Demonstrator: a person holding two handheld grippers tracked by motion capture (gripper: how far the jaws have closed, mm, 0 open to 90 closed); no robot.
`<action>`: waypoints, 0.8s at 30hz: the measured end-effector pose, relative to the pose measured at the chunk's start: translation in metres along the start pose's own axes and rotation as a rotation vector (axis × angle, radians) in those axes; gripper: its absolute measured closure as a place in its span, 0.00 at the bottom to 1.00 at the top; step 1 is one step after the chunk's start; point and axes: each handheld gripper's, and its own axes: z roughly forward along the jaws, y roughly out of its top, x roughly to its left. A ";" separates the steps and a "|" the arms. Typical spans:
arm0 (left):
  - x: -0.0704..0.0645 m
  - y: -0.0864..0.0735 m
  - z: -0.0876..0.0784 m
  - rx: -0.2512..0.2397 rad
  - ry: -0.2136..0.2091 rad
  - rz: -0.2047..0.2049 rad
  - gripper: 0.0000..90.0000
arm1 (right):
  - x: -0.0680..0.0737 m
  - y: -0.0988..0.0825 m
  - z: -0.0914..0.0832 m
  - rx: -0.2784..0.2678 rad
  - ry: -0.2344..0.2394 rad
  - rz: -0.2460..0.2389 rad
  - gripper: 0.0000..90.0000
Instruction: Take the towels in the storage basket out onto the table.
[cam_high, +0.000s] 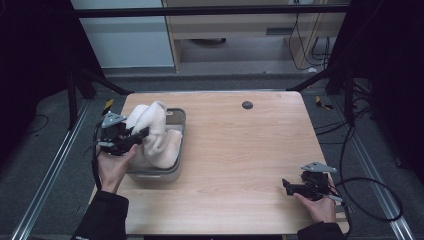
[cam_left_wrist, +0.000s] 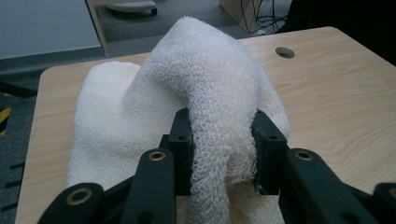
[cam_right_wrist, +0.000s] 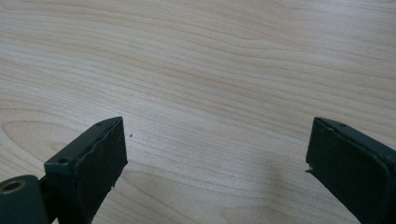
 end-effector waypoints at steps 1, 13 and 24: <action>-0.001 0.005 -0.003 -0.010 -0.005 -0.003 0.73 | 0.000 0.000 0.000 0.000 0.000 0.000 0.06; -0.005 0.031 -0.020 -0.074 -0.030 -0.003 0.73 | 0.000 0.000 0.000 0.001 0.003 0.002 0.06; -0.015 0.056 -0.032 -0.092 -0.046 0.030 0.73 | -0.001 0.000 0.000 -0.003 0.006 0.003 0.06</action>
